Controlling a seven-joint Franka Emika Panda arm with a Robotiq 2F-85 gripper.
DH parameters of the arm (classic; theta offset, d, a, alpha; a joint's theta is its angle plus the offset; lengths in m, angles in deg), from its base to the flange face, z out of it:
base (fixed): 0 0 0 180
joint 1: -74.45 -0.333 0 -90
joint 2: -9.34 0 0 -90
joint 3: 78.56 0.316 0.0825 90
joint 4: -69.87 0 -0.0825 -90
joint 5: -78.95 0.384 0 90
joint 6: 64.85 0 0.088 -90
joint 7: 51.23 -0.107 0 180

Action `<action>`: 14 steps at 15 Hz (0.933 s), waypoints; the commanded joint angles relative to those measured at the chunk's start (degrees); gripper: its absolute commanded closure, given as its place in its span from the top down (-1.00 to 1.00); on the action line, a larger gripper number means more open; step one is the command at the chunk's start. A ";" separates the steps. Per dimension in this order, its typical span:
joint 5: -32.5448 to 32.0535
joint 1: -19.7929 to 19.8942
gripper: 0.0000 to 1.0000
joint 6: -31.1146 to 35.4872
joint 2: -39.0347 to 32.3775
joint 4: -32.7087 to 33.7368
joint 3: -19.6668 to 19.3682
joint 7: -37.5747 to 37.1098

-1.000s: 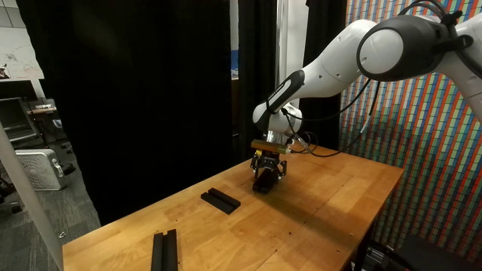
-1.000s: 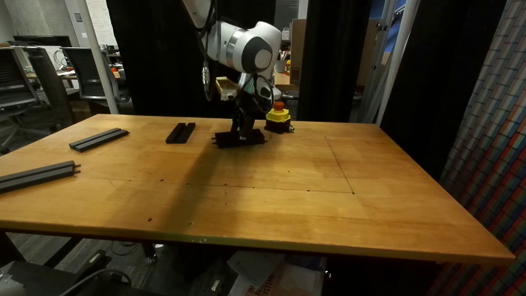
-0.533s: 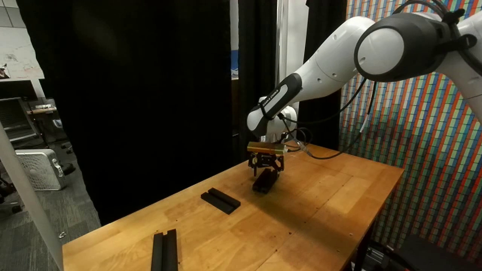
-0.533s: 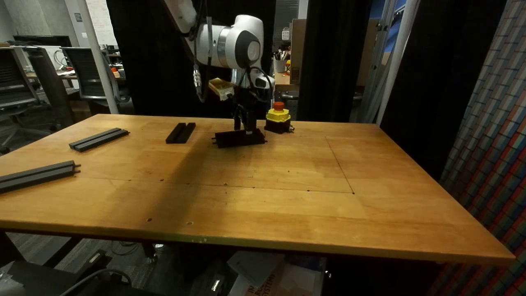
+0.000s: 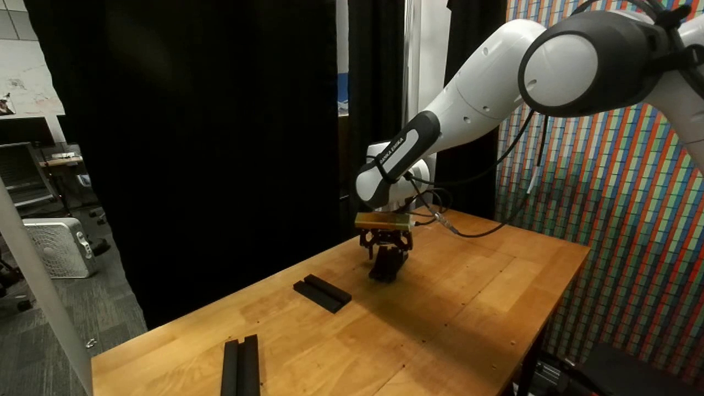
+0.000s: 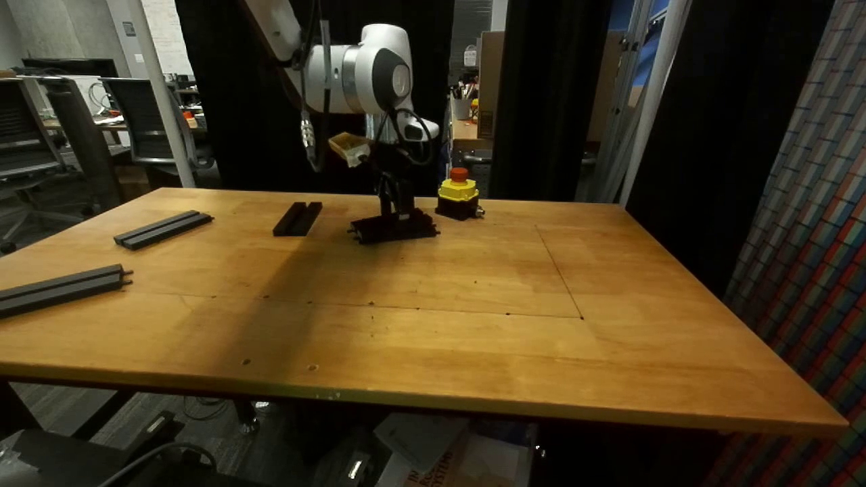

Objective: Stack the black objects

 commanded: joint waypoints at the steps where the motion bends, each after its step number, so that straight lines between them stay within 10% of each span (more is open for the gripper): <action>1: -5.35 -2.26 1.00 2.52 6.05 -5.74 -3.19 -6.86; 14: -6.08 0.65 1.00 7.37 10.88 -12.73 1.15 -7.23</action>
